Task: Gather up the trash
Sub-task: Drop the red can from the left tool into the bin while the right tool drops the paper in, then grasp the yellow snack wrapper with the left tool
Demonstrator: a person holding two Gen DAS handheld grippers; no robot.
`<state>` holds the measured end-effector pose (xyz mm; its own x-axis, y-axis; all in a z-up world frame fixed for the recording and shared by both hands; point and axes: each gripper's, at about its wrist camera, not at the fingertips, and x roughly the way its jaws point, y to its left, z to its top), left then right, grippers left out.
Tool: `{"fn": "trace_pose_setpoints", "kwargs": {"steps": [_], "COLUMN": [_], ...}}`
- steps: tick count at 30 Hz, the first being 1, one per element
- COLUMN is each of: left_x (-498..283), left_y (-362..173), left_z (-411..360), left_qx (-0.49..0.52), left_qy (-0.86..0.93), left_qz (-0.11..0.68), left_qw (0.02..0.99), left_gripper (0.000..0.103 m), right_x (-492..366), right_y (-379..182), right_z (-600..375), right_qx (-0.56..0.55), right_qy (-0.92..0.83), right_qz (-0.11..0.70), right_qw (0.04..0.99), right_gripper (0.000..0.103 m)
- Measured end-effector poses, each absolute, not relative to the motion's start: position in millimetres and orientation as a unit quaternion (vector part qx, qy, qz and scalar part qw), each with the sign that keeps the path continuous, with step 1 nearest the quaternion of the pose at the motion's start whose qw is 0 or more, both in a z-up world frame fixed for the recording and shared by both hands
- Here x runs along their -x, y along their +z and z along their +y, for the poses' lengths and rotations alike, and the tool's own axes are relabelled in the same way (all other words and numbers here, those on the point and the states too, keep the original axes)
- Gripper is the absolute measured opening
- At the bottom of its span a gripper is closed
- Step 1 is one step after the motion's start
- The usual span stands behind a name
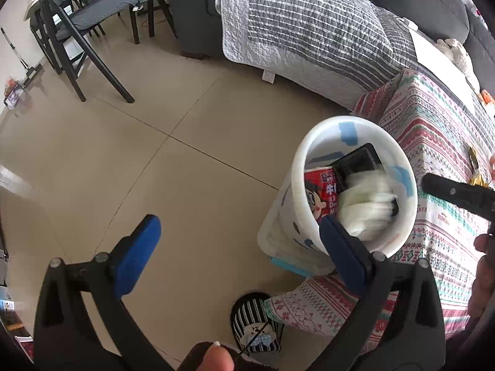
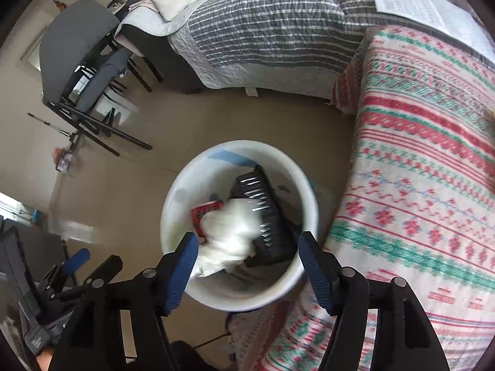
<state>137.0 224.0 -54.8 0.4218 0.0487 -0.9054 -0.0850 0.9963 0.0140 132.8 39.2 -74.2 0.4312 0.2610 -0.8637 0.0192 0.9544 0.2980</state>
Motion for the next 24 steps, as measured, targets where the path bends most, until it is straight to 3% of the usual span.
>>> {"fn": "trace_pose_setpoints", "kwargs": {"steps": [11,24], "left_x": [-135,-145], "left_y": [-47,-30], "left_z": [188,75], "left_qx": [0.006,-0.033], "left_qy": [0.012,-0.054], "left_qz": [0.535,0.525], "left_qw": [0.845,0.849], "left_gripper": [0.102,0.102], "right_x": [-85,-40], "right_y": [-47,-35], "right_z": [-37,-203], "right_qx": [-0.103,-0.163], "right_qy": [0.013,-0.13], "right_qz": [0.502,0.475], "right_qw": [0.859,0.855], "right_gripper": [0.079,0.083]}}
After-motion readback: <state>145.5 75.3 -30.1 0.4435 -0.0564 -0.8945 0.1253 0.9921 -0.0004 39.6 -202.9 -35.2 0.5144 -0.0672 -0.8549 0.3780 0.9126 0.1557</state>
